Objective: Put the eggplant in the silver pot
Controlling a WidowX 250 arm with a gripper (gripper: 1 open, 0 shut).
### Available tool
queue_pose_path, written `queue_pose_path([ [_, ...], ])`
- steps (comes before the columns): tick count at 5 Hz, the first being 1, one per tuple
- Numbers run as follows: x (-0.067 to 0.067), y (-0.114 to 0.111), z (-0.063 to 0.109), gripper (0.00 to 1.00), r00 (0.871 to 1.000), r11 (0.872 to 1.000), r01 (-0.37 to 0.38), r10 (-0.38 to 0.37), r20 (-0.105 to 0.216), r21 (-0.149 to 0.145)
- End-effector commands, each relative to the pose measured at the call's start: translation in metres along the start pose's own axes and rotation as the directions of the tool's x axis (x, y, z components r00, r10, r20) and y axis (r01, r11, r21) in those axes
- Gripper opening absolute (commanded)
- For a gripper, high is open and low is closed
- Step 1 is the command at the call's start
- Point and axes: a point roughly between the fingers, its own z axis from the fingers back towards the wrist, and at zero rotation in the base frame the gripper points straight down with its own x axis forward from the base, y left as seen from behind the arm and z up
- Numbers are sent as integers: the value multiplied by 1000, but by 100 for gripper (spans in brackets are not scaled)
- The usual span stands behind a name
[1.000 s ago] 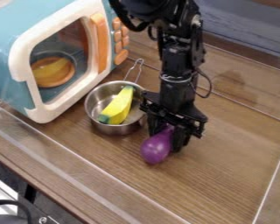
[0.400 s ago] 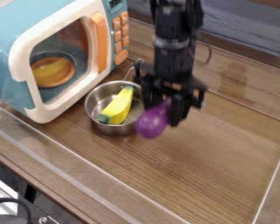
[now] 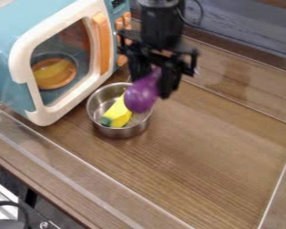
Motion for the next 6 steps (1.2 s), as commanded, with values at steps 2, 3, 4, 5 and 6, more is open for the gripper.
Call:
queue_pose_path([
  [2, 14, 10, 16, 0, 996, 998, -59, 58, 74, 11],
  [3, 9, 18, 10, 0, 990, 993, -116, 115, 78, 12],
  [4, 5, 27, 3, 0, 982, 985, -171, 170, 84, 11],
  [5, 6, 33, -5, 0, 987, 991, -136, 134, 86, 15],
  [6, 9, 39, -14, 0, 991, 995, -99, 97, 87, 19],
])
